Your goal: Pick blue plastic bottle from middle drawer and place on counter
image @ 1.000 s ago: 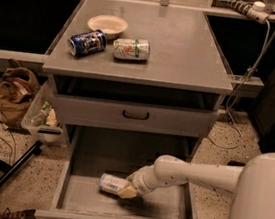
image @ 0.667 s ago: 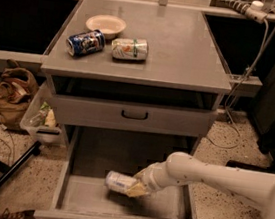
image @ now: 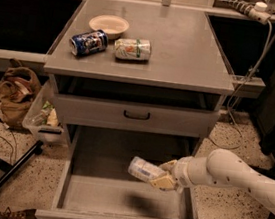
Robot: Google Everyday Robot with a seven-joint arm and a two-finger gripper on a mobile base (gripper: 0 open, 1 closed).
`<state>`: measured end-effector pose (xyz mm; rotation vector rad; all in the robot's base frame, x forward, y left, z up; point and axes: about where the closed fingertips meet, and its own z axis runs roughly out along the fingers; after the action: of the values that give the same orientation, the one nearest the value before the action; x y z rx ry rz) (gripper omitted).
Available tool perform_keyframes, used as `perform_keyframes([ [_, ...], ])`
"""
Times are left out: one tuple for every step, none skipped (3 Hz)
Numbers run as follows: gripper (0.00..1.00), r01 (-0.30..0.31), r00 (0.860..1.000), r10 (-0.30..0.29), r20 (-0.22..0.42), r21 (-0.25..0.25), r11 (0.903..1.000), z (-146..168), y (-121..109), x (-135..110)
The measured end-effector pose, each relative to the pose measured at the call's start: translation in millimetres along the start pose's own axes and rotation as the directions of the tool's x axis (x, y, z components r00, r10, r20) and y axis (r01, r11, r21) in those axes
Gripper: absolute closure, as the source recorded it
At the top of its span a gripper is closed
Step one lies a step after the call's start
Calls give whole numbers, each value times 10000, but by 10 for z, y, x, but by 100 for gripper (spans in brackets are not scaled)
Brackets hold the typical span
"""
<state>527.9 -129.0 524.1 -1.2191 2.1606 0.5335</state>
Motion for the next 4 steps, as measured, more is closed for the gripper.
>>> perform_keyframes([
  [100,0,10000,0,0,0,10000,0,0,0],
  [100,-54,9999,50,88,418,9991,-149,-32,-44],
  [100,449,9986,-478,231,1149,9924,-618,-59,-381],
  [100,1217,9921,-1250,70,1798,9761,-1178,-125,-977],
])
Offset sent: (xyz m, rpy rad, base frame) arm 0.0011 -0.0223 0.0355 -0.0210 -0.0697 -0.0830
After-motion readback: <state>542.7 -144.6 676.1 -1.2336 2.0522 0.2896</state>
